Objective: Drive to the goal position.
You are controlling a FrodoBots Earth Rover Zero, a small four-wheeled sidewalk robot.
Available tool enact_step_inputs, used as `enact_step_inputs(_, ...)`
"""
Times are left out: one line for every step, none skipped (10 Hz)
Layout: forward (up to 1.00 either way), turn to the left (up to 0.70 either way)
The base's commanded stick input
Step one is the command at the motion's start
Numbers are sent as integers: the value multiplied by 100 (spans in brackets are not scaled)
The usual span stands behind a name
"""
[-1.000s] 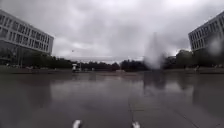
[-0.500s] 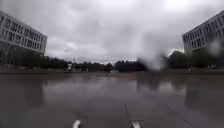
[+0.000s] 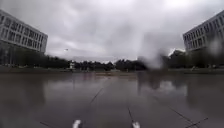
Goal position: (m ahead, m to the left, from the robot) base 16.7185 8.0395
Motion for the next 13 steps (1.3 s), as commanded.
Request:
enact_step_inputs(70, 0)
enact_step_inputs(70, 0)
enact_step_inputs(70, 0)
enact_step_inputs(70, 0)
enact_step_inputs(70, 0)
enact_step_inputs(70, 0)
enact_step_inputs(70, 0)
enact_step_inputs(70, 0)
enact_step_inputs(70, 0)
enact_step_inputs(70, 0)
enact_step_inputs(70, 0)
enact_step_inputs(70, 0)
enact_step_inputs(70, 0)
